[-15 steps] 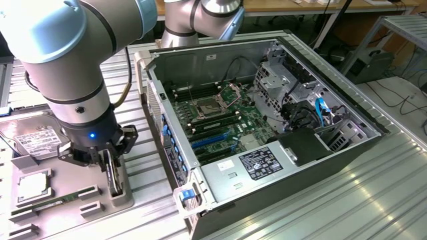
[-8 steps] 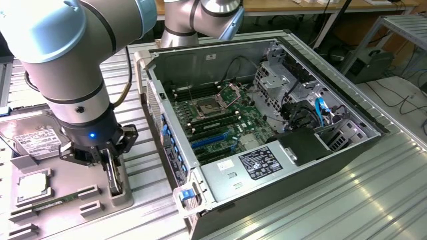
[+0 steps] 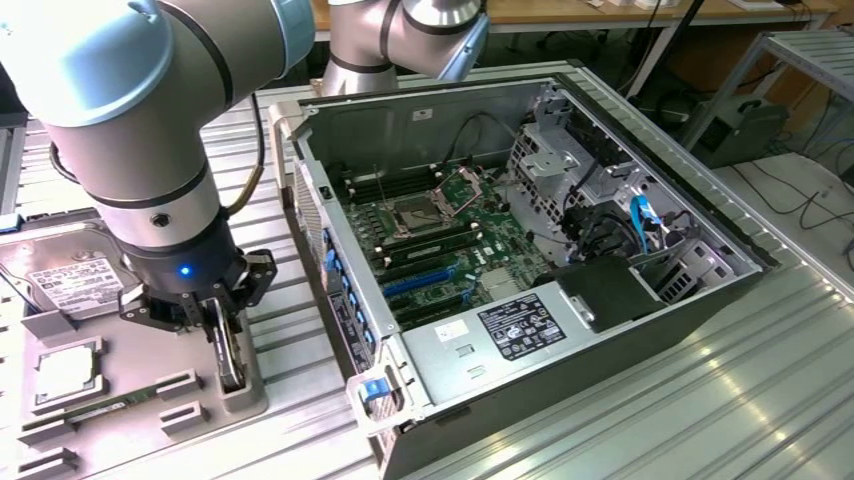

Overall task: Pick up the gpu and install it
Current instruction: 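Pick up the gpu and move the gpu toward the slot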

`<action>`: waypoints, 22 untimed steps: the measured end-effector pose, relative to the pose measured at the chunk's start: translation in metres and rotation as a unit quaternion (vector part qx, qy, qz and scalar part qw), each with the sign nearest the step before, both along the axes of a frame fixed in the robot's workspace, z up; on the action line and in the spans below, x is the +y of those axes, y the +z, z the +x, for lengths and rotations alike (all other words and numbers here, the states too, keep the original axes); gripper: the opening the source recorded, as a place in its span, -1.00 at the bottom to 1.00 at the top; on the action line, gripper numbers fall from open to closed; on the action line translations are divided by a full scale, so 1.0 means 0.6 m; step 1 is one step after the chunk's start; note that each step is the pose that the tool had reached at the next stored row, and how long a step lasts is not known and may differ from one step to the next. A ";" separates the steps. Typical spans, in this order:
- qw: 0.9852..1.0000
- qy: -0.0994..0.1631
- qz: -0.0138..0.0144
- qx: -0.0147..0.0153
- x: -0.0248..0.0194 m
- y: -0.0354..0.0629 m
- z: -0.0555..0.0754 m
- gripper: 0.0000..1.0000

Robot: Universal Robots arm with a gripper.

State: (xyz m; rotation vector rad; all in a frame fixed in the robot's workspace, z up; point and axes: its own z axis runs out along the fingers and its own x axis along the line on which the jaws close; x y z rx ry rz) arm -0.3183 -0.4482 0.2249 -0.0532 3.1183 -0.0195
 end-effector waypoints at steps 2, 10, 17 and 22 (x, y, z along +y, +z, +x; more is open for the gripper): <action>1.000 0.000 0.000 0.000 -0.0001 0.001 0.000 -0.44; 1.000 0.000 0.000 0.000 0.0000 0.019 0.000 -0.44; 1.000 0.000 0.000 0.000 0.0000 0.044 0.000 -0.44; 1.000 0.000 0.000 0.000 0.0000 0.071 0.000 -0.44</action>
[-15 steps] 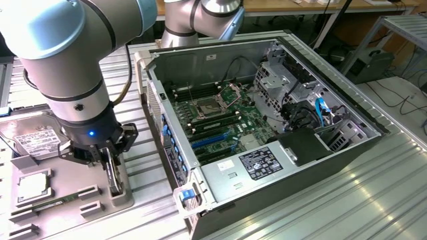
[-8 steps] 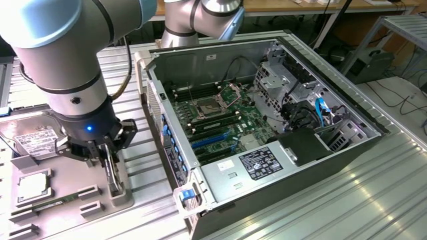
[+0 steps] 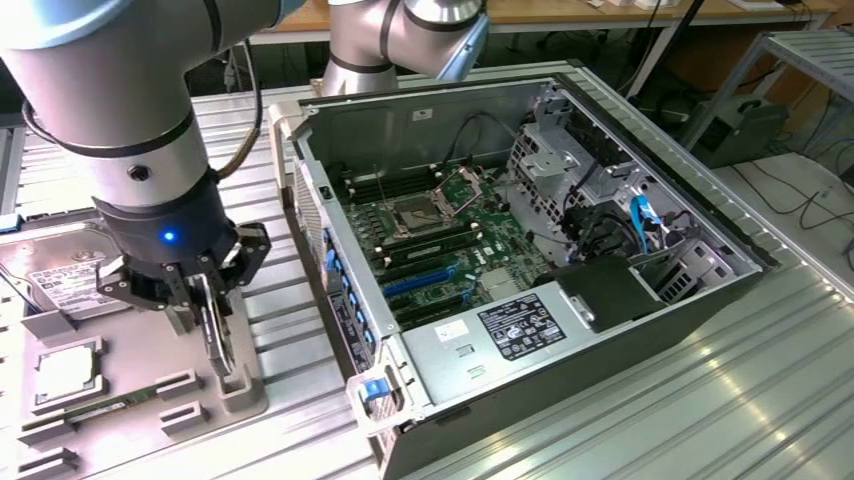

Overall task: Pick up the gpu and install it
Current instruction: 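Pick up the gpu and move the gpu toward the slot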

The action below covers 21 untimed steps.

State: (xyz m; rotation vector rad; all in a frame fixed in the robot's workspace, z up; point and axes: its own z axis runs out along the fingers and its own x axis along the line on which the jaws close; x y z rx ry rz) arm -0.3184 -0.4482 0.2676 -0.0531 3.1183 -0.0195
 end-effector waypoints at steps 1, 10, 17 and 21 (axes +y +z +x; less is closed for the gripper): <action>1.000 0.000 0.000 0.000 0.0000 0.003 0.000 -0.44; 1.000 0.000 0.000 0.000 0.0000 0.026 0.000 -0.44; 1.000 0.000 0.000 0.000 0.0000 0.038 0.000 -0.44; 1.000 0.000 0.000 0.000 0.0000 0.042 0.000 -0.44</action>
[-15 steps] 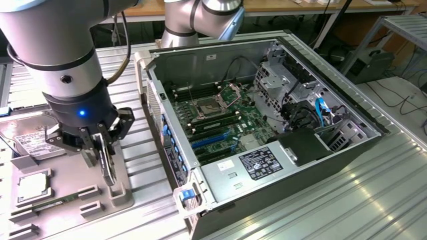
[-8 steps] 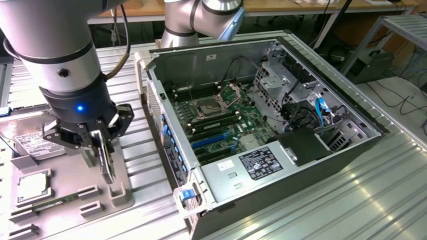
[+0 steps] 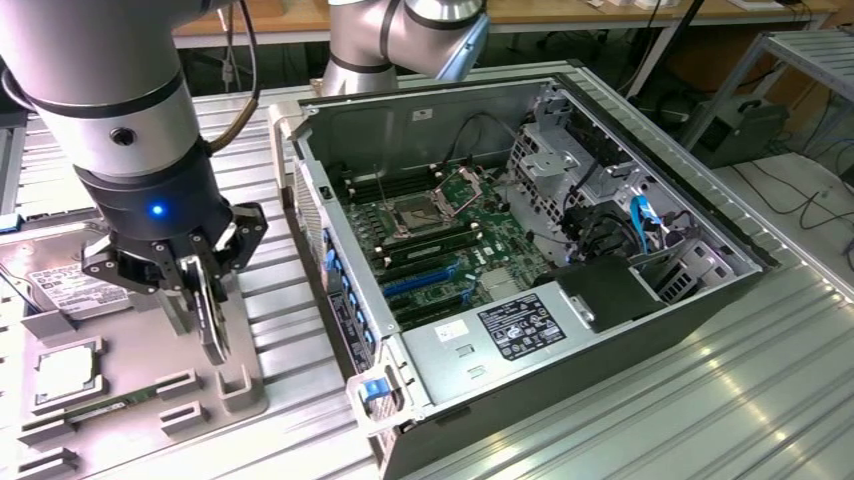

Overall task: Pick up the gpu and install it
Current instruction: 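Pick up the gpu and move the gpu toward the slot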

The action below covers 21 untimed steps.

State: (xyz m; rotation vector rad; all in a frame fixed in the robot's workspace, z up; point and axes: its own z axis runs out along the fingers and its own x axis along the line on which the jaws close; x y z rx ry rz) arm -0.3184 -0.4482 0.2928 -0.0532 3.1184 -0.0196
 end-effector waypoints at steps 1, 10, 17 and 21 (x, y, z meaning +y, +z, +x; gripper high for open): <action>1.000 0.000 0.000 0.000 0.0000 0.001 0.000 -0.44; 1.000 0.000 0.000 0.000 0.0000 0.017 0.000 -0.44; 1.000 0.000 0.000 0.000 0.0000 0.032 0.000 -0.44; 1.000 0.000 0.000 0.000 -0.0001 0.040 0.000 -0.44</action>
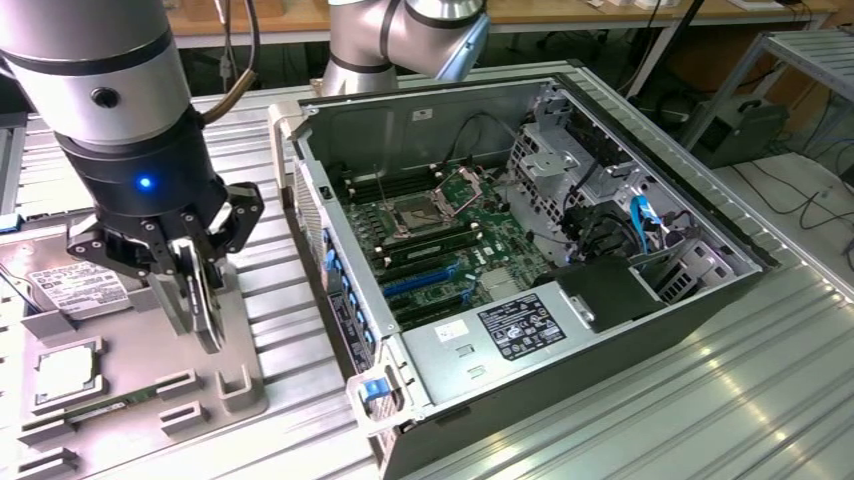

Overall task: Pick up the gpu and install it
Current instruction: 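Pick up the gpu and move the gpu toward the slot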

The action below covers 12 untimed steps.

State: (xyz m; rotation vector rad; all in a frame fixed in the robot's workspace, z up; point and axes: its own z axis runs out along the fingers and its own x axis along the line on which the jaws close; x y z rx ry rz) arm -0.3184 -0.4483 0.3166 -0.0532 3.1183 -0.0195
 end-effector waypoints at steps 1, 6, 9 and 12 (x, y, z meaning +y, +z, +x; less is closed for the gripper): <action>1.000 0.000 0.000 0.000 0.0000 0.002 0.000 -0.44; 1.000 0.000 0.000 0.000 -0.0003 0.011 0.000 -0.44; 1.000 0.000 0.000 0.000 -0.0003 0.020 0.000 -0.44; 1.000 0.000 0.000 0.000 -0.0003 0.024 0.000 -0.44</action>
